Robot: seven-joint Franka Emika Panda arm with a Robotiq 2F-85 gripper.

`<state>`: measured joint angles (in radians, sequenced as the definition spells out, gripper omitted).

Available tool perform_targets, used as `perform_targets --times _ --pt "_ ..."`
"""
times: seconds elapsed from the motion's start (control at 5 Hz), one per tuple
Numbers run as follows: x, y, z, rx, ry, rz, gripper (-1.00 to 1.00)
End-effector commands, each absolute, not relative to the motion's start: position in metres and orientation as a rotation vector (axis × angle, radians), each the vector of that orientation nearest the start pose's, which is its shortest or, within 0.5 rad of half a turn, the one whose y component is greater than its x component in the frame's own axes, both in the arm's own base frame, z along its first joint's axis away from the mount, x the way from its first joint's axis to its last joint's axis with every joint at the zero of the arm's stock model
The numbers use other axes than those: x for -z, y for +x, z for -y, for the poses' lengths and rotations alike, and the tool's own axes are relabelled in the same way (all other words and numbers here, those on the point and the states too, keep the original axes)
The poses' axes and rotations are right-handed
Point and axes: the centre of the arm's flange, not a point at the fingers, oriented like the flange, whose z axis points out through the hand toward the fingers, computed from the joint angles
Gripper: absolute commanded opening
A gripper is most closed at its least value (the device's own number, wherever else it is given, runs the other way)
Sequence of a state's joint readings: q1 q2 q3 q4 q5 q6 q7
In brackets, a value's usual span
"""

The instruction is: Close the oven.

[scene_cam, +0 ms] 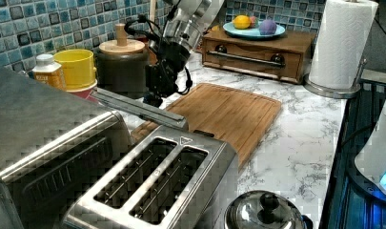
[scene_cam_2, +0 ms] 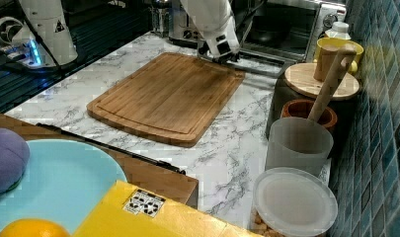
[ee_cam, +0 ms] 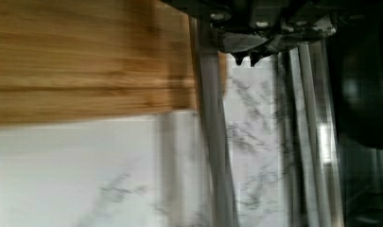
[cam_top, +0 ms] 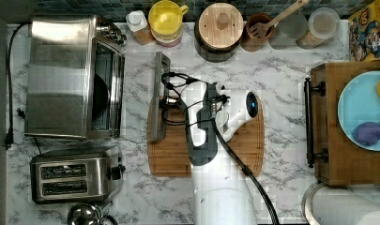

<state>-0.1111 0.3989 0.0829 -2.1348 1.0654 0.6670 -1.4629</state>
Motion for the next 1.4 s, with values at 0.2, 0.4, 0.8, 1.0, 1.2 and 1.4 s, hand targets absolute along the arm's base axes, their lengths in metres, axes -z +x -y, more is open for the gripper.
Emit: perform_targets --times 0.2,0.4,0.8,1.0,1.2,1.4 --pt "-0.418 0.575 -0.199 0.201 -2.501 0.258 -1.0" --pt "-0.4 0.586 -0.241 0.061 -2.64 0.289 -1.0" --pt "-0.373 0.58 -0.287 0.08 -2.89 0.201 -1.0" --pt "-0.401 0.559 -0.299 0.292 -2.96 0.141 -1.0" --pt "-0.43 0.552 -0.314 0.4 -3.086 0.076 -1.0" --pt "-0.46 0.519 -0.331 0.711 -3.109 0.027 -1.0"
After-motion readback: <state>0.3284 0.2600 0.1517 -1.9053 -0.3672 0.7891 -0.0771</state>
